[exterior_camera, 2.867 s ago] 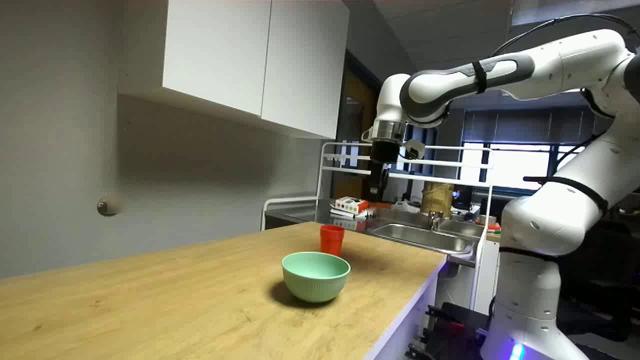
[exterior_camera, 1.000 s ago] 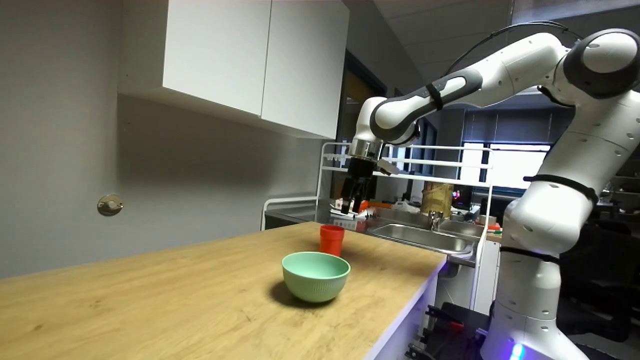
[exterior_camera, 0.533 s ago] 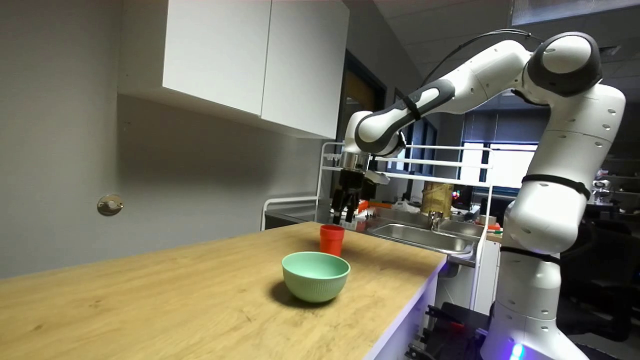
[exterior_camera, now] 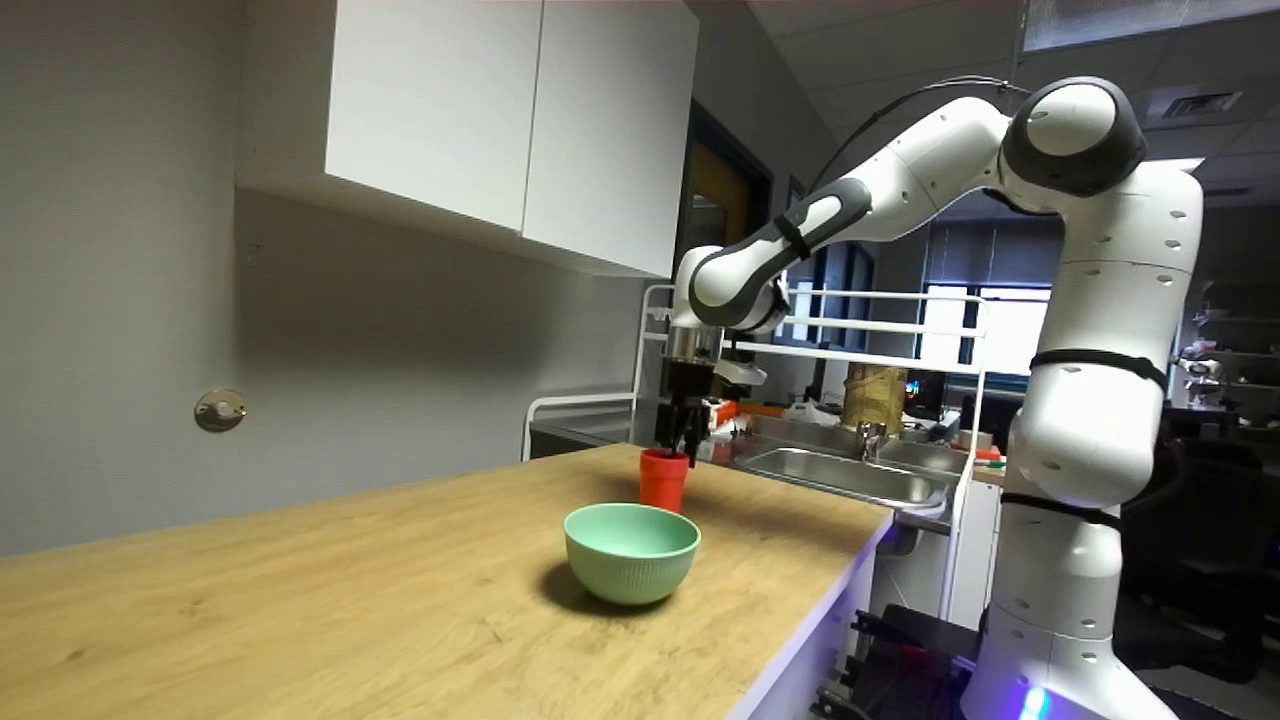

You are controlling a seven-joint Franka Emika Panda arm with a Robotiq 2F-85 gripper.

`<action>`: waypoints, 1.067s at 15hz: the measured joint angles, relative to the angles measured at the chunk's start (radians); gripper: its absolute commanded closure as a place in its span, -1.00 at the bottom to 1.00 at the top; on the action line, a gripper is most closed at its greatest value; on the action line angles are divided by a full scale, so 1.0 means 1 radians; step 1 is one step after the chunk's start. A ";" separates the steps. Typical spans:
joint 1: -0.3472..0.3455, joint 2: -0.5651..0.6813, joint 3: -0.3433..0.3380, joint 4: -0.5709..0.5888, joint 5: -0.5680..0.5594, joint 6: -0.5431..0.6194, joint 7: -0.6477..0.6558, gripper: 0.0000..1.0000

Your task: Pour the contents of the orange cup into the bowl

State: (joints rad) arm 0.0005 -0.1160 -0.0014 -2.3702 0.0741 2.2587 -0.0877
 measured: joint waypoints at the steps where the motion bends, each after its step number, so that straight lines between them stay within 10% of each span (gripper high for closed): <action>1: -0.001 0.009 0.000 0.004 0.000 0.000 0.002 0.14; 6: -0.002 0.028 0.000 0.010 -0.004 0.004 0.007 0.91; 16: 0.053 0.009 0.074 0.032 -0.166 0.012 0.187 0.93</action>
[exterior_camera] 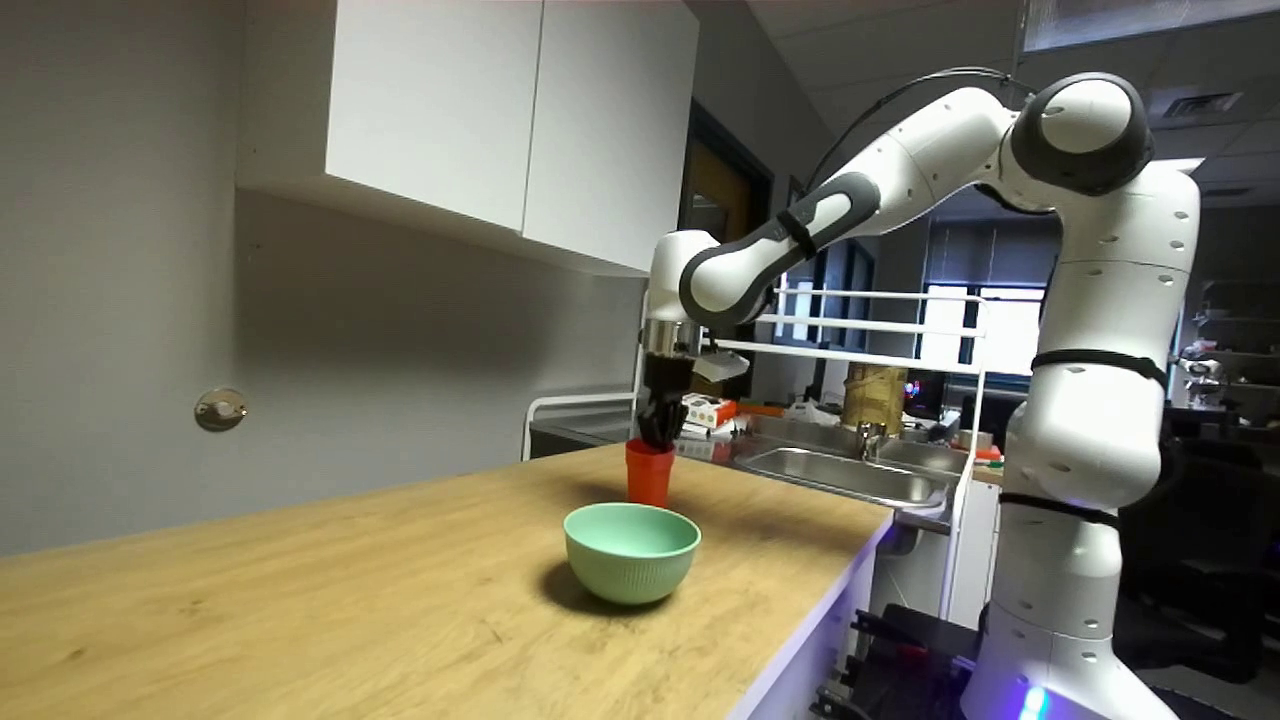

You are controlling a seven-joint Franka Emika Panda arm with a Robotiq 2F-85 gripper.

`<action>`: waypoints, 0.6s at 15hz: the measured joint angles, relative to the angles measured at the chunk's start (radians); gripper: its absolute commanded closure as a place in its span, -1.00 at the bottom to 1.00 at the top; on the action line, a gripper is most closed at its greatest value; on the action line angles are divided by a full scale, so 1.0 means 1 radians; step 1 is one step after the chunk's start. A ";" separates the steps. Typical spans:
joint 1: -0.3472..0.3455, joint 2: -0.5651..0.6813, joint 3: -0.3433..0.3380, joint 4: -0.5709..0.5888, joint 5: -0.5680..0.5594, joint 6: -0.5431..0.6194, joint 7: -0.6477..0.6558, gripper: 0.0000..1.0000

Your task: Pour the contents of the orange cup into the bowl

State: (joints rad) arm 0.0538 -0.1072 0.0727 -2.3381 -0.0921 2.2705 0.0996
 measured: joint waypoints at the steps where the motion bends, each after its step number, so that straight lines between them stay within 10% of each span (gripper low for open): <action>1: 0.012 -0.002 0.016 0.003 -0.022 0.000 0.024 0.93; 9: 0.104 -0.020 0.154 0.024 -0.280 -0.023 0.245 0.93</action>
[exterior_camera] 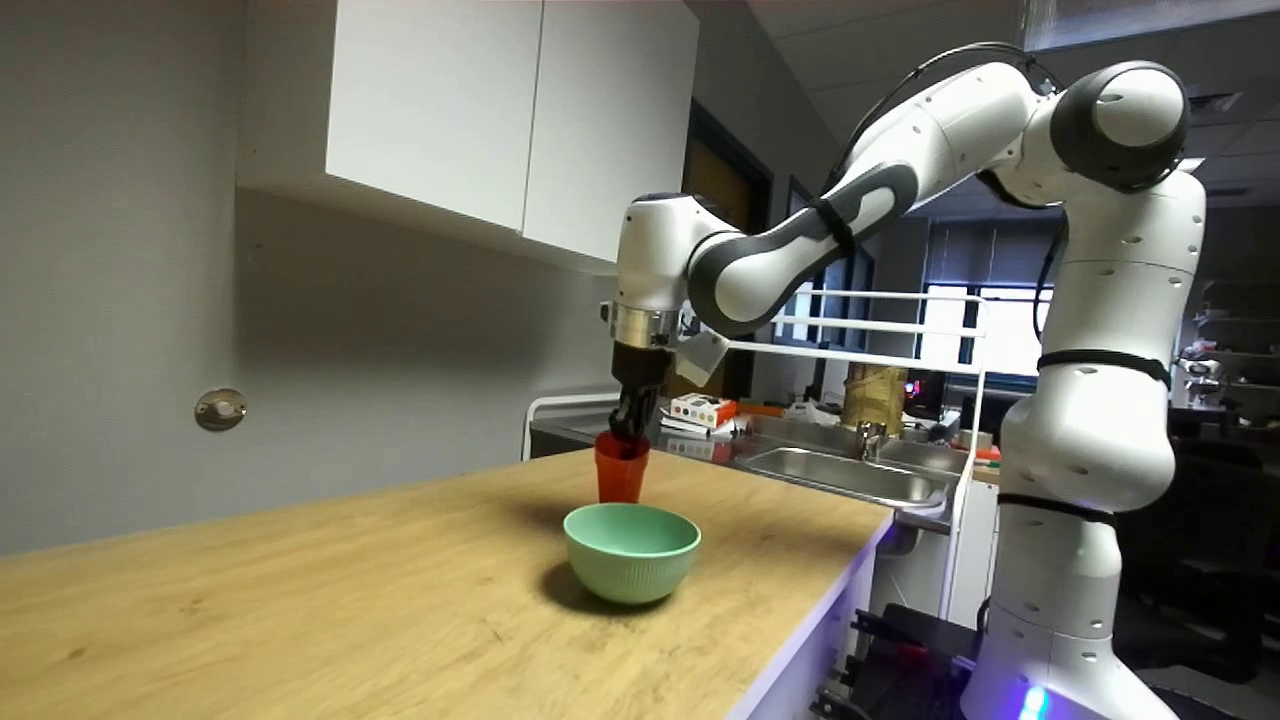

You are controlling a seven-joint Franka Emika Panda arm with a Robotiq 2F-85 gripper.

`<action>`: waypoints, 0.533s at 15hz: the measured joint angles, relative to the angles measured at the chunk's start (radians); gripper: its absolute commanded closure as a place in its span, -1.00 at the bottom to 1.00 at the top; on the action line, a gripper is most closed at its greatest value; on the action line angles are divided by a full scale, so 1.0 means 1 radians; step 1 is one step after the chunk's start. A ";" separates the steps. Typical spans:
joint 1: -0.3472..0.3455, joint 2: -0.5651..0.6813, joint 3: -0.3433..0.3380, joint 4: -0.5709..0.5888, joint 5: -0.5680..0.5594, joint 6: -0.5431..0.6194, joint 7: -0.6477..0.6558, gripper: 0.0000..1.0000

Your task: Pour the contents of the orange cup into the bowl

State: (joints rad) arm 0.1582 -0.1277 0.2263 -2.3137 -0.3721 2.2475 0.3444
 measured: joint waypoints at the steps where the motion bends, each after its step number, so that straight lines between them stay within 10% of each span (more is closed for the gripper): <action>1: 0.007 -0.011 0.020 -0.001 -0.065 -0.005 0.053 0.93; 8: 0.071 -0.105 0.175 -0.044 -0.390 -0.129 0.375 0.93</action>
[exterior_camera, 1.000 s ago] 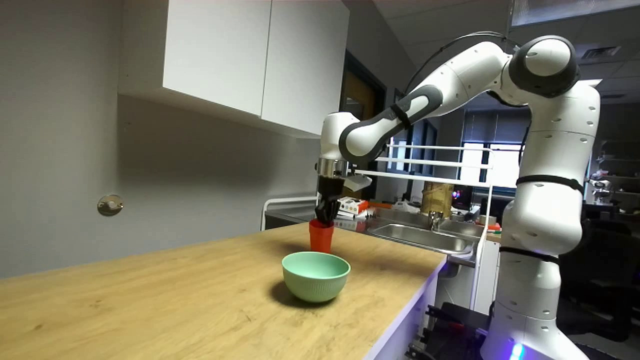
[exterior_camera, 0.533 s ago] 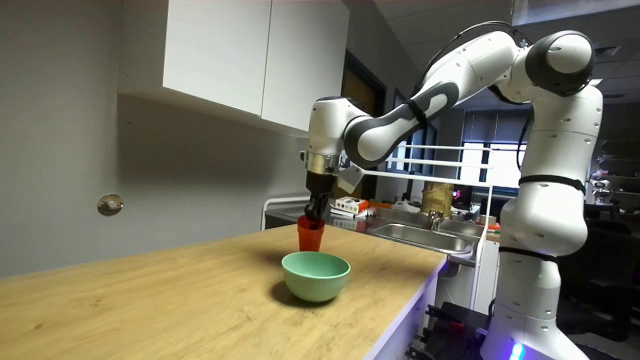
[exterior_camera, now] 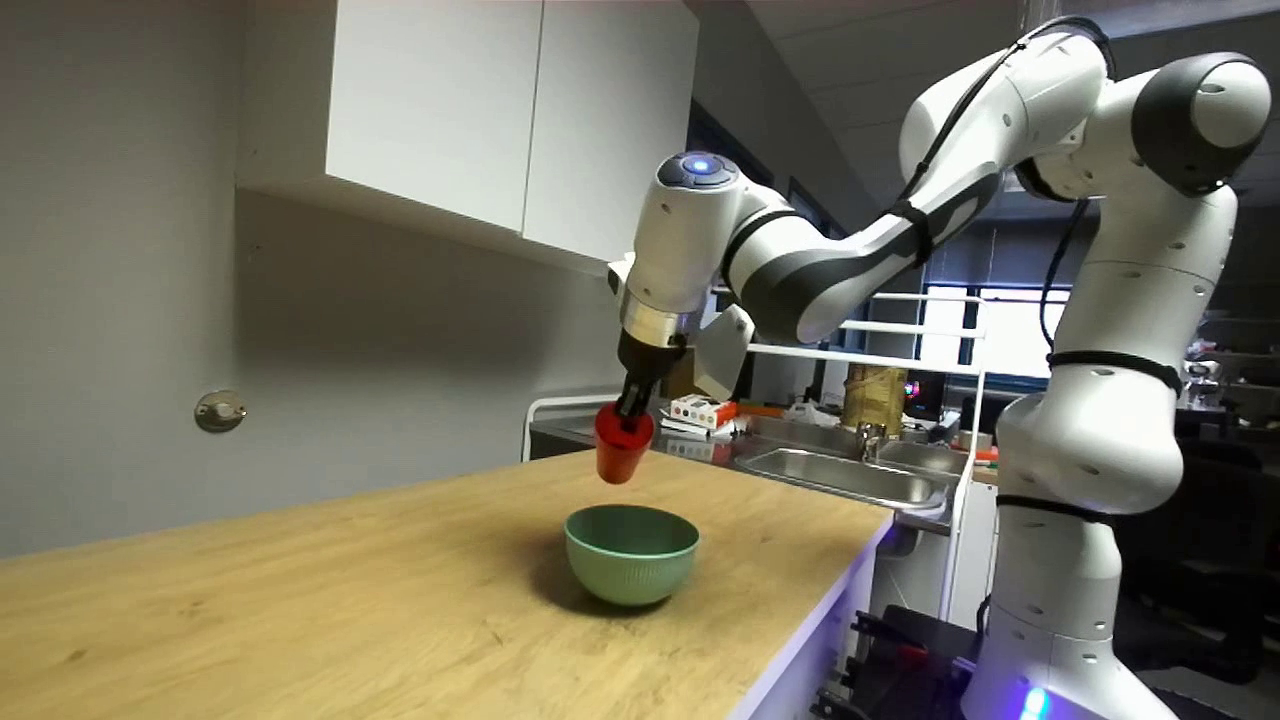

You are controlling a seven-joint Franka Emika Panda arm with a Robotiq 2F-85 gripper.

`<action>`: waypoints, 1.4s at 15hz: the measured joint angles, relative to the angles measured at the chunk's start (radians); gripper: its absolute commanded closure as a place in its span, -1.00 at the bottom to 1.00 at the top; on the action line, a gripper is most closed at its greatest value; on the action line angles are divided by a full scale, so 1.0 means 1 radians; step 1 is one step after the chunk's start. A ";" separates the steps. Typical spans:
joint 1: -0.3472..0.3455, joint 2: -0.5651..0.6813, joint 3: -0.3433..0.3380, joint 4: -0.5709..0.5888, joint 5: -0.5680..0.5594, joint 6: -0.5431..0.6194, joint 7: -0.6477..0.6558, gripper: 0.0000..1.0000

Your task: Pour the contents of the orange cup into the bowl

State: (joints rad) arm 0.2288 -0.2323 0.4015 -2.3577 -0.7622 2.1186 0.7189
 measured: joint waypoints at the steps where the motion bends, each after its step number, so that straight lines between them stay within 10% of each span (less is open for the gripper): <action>1: 0.017 -0.009 0.019 -0.008 -0.020 -0.026 0.027 0.94; 21: 0.239 0.138 0.210 -0.063 -0.560 -0.556 0.444 0.95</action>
State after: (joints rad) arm 0.4680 -0.0947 0.6119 -2.4206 -1.3220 1.5630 1.1629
